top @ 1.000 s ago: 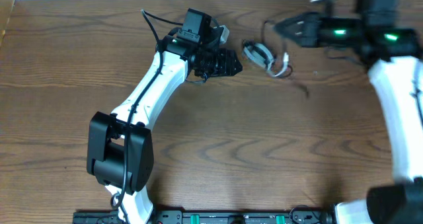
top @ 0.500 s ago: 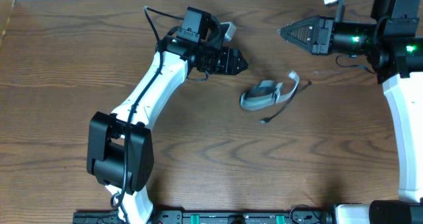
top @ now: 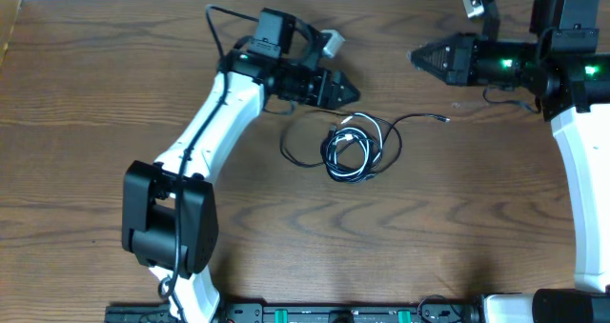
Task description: Untangle cables
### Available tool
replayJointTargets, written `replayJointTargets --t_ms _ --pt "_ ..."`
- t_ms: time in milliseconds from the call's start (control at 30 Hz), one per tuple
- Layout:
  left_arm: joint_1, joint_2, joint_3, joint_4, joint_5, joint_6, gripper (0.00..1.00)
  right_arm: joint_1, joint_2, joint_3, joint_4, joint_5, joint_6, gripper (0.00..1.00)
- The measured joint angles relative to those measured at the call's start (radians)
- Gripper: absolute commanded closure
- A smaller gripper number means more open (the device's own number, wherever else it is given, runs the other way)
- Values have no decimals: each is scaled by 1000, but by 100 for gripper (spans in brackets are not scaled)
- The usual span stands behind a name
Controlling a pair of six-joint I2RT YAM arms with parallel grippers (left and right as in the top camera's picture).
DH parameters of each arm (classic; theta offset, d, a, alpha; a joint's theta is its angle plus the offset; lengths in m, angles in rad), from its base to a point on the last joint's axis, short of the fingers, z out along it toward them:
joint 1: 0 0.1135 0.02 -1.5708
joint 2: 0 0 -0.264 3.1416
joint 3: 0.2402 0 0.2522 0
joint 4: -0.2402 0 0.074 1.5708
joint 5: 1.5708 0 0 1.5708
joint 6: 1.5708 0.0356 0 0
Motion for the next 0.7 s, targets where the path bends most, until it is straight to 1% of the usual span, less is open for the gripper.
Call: replayJointTargets --t_ms 133,233,300,367,467,600,700 --pt "61 -3 0 -73 -33 10 33 0 0 0 -80 188 -8 74" --pt "78 -24 0 -147 -106 32 33 0 6 0 -109 305 -12 64" --pt "68 -48 -1 -187 -160 48 33 0 20 0 -122 365 -16 59" --pt "48 -71 -1 -232 -224 58 33 0 40 -2 -131 395 -19 56" --pt "23 -79 -1 -282 -278 81 33 0 71 -8 -135 422 -20 53" --pt "4 -79 -1 -314 -311 112 33 0 93 -22 -138 437 -19 51" --pt "2 -79 -1 -320 -325 123 33 0 95 -25 -138 444 -19 47"
